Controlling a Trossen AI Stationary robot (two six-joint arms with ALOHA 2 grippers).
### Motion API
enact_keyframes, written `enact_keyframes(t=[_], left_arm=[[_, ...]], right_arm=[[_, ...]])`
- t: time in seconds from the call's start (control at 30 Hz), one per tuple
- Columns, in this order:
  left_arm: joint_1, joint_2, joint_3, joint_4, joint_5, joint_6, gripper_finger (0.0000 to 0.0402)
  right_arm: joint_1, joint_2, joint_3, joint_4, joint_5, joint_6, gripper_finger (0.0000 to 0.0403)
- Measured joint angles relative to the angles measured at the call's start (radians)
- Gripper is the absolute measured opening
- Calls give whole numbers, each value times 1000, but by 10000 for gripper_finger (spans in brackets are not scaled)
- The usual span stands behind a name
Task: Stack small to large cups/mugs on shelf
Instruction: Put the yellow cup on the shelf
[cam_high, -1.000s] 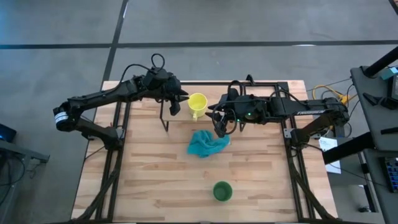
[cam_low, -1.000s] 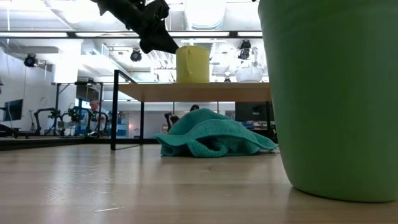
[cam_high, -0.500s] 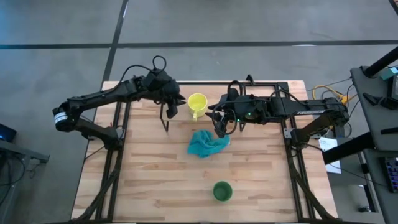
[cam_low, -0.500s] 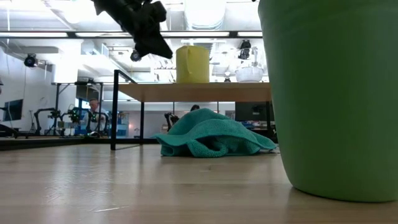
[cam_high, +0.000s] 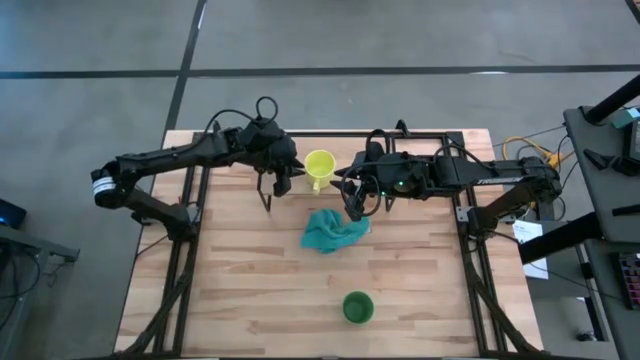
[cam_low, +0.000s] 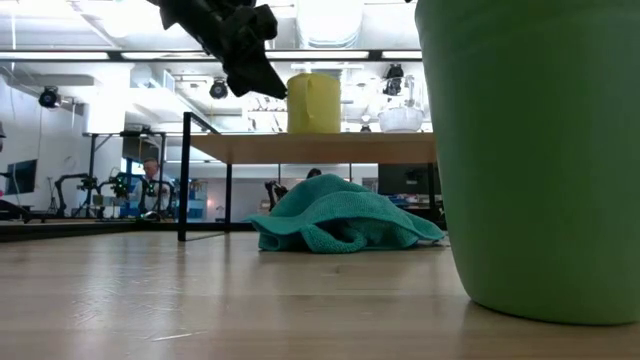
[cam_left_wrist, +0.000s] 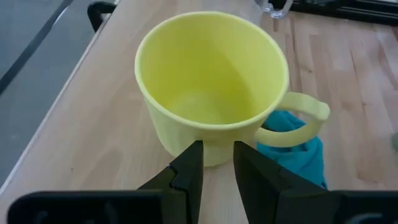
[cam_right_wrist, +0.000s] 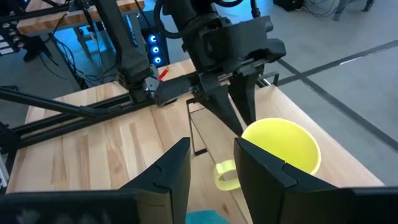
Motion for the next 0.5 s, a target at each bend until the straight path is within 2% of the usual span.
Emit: enact_keyframes(t=[0.5], left_arm=[[-20,10,0,60,0,-25,75]], right_arm=[[0,0,0,0,0,0,118]])
